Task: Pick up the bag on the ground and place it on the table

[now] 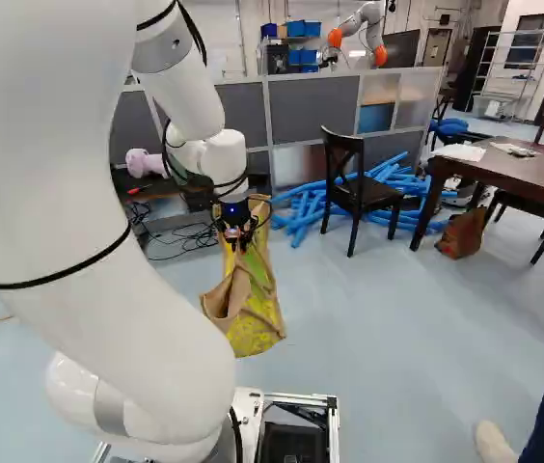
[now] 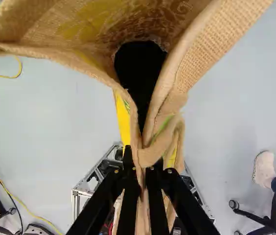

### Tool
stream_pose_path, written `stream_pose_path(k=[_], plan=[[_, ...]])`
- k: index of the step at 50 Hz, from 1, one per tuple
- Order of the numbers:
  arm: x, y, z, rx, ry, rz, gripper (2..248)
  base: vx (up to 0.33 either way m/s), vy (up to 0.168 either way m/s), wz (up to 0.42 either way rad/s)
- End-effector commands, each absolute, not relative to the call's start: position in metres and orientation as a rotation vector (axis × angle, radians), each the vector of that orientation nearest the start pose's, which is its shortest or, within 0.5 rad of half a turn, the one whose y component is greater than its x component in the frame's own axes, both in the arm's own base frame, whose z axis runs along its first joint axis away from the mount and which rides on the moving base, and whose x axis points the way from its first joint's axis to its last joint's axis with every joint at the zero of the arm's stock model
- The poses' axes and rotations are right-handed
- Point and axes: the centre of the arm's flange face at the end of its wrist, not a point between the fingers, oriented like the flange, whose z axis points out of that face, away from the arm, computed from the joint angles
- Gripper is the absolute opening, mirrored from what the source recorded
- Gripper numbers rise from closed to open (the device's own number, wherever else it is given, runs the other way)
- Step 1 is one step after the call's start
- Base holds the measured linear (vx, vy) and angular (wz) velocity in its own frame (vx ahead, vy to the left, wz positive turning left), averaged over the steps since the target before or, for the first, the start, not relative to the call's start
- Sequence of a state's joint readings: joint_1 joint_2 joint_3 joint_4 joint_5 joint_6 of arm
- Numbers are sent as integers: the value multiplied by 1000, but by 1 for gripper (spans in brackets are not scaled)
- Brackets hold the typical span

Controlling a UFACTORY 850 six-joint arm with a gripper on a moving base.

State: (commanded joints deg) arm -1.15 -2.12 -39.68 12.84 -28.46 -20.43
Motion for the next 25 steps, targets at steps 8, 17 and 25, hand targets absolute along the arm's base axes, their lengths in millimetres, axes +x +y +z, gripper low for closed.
stream_pose_path(k=[8, 17, 25], plan=[[408, -2, 430, -3037, -241, -280, 24, 0, 0, 0], [406, -6, 443, -3042, -254, -283, 24, 0, 0, 0], [405, -10, 454, -3045, -263, -283, 24, 0, 0, 0]])
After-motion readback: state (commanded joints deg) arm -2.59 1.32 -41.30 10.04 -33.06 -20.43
